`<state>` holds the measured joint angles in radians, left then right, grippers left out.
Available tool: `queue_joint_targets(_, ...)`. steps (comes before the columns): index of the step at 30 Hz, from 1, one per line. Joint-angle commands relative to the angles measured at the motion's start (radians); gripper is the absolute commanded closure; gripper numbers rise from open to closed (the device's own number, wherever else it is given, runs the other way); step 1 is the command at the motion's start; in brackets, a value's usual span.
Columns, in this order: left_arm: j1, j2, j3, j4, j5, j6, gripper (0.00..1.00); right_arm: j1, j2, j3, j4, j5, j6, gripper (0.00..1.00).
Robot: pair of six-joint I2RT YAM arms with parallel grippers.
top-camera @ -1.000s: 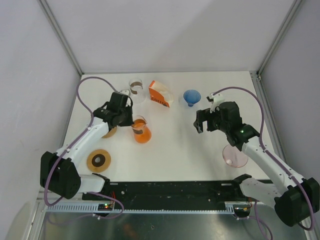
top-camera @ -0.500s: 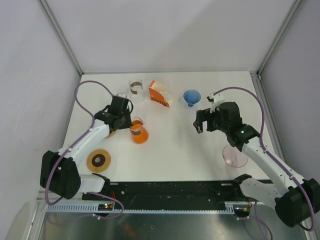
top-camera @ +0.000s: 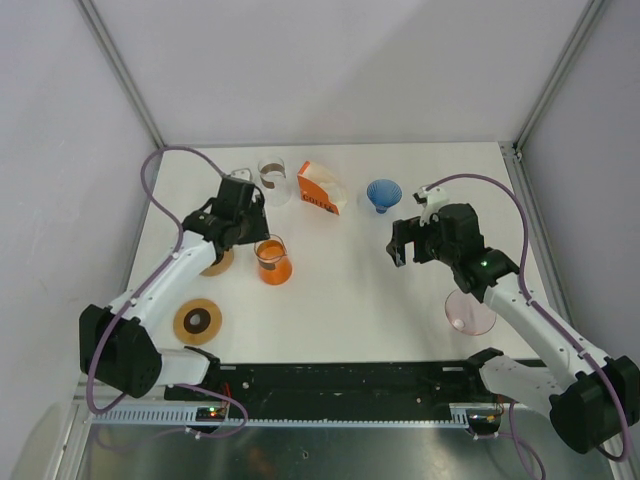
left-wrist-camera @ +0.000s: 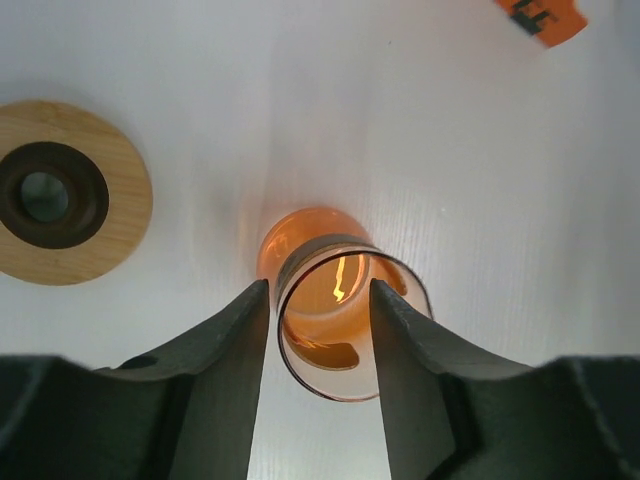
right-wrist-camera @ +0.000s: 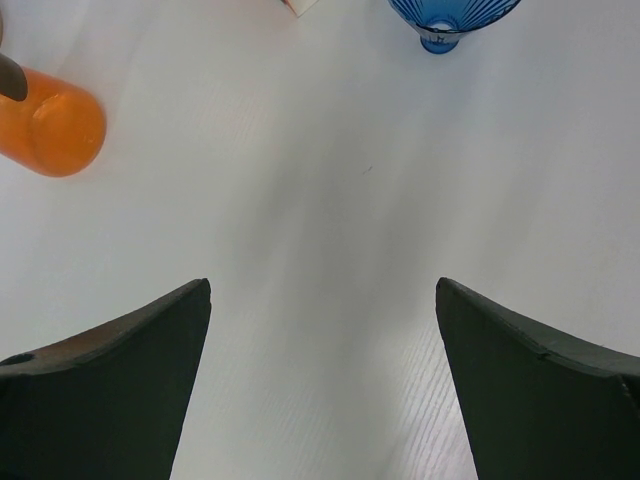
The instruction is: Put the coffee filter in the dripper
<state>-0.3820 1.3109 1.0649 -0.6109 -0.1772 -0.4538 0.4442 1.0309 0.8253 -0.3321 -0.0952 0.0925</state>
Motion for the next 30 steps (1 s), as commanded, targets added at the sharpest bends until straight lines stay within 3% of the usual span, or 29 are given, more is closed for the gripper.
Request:
queue_joint_targets(1,-0.004,-0.027,0.12,-0.032,-0.003,0.029,0.48,0.004,0.006,0.04,0.015,-0.006,-0.017,0.01)
queue_joint_targets(5,0.004,-0.038,0.196,-0.032,-0.006,0.121,0.38,0.004,0.005,0.039,0.006,-0.009,-0.026,0.01)
queue_joint_targets(9,0.054,-0.057,0.178,-0.028,0.126,0.313,0.35,0.006,0.005,0.04,-0.022,-0.011,-0.052,0.01)
queue_joint_targets(15,0.305,-0.099,0.105,-0.042,0.317,0.52,0.34,0.006,0.009,0.04,-0.035,-0.024,-0.058,0.01)
queue_joint_targets(22,0.374,-0.048,-0.003,-0.029,0.2,0.698,0.35,0.005,-0.015,0.04,-0.029,-0.067,-0.048,0.01)
queue_joint_targets(26,0.47,0.114,0.008,-0.023,0.14,0.714,0.44,0.006,-0.034,0.039,-0.03,-0.071,-0.048,0.01)
queue_joint_targets(30,0.548,0.227,0.043,-0.014,0.147,0.759,0.45,0.007,-0.04,0.039,-0.037,-0.07,-0.045,0.01)
